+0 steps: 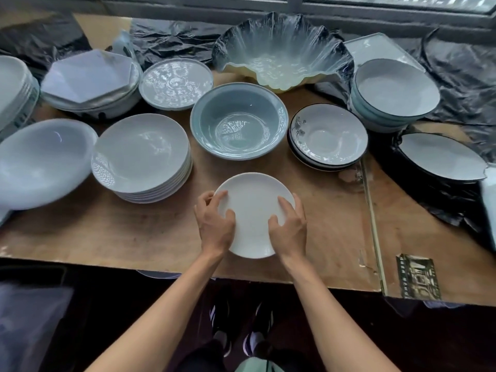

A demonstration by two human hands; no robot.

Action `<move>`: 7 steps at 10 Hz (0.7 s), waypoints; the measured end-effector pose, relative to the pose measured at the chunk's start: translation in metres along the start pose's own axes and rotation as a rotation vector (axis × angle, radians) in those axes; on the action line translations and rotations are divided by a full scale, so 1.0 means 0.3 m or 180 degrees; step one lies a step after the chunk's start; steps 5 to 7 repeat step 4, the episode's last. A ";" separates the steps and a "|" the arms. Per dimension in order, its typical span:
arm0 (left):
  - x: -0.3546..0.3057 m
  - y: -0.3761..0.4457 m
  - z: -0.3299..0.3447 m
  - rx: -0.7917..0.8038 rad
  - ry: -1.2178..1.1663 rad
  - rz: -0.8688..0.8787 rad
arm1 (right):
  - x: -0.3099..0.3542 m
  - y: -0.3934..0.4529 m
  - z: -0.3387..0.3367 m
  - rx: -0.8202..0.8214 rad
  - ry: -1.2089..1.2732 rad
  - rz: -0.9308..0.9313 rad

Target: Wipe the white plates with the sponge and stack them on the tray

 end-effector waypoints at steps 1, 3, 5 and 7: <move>0.002 0.013 -0.002 0.0052 0.0132 0.0057 | 0.008 0.004 0.005 0.0009 -0.0140 -0.0011; -0.017 0.034 -0.015 0.0310 0.0525 0.0370 | 0.015 0.026 -0.010 0.0365 -0.0622 -0.0102; -0.039 0.075 -0.029 0.0535 0.0830 0.0624 | 0.031 0.071 -0.042 0.0522 -0.0904 -0.0238; -0.039 0.075 -0.029 0.0535 0.0830 0.0624 | 0.031 0.071 -0.042 0.0522 -0.0904 -0.0238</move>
Point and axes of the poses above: each hand's wrist, its own y-axis towards the middle knuckle, its own z-axis out of the palm, x = y × z, the point moved 3 cm from there along y, towards the middle knuckle, and after that the axes turned 1 degree about -x, right-handed, at the moved point
